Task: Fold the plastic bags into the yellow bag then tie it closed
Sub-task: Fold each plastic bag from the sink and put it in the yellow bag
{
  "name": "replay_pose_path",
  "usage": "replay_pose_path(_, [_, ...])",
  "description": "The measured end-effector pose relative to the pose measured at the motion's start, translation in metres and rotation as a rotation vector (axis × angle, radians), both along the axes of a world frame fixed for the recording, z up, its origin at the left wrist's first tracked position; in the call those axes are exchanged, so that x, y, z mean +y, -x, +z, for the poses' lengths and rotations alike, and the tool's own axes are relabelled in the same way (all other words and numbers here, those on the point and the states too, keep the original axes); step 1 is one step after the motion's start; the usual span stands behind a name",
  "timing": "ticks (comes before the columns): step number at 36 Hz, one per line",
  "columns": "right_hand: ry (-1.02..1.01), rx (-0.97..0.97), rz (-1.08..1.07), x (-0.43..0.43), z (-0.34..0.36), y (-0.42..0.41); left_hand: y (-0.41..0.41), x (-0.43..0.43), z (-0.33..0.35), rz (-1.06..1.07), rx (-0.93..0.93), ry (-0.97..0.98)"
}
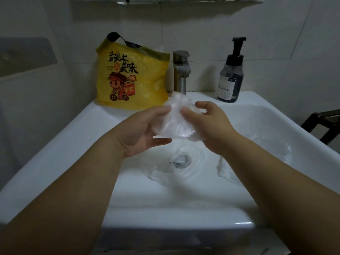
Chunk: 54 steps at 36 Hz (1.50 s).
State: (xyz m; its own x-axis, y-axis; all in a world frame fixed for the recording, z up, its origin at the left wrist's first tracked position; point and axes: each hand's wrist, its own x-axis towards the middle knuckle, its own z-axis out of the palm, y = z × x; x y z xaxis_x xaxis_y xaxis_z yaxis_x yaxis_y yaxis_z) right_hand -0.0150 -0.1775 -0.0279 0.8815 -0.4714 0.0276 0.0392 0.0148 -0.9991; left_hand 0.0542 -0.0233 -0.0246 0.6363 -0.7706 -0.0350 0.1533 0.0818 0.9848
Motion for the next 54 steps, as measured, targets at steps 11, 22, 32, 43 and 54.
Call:
replay_pose_path(11, [-0.263,0.056,0.339,0.002,-0.003,-0.001,-0.008,-0.003,-0.005,0.357,-0.076,-0.006])
replay_pose_path(22, [-0.333,-0.017,0.372,-0.003,0.003,0.002,-0.005,-0.003,0.002,0.374,0.087,0.114])
replay_pose_path(32, [-0.303,0.069,0.476,-0.008,0.007,0.008,0.001,0.001,0.003,0.198,0.117,0.012])
replay_pose_path(43, [-0.450,0.043,0.391,-0.015,0.013,0.009,0.007,0.004,0.008,0.024,0.074,0.045])
replay_pose_path(54, [-0.402,0.054,0.471,-0.016,0.018,0.015,0.009,0.003,0.008,0.133,0.011,-0.004])
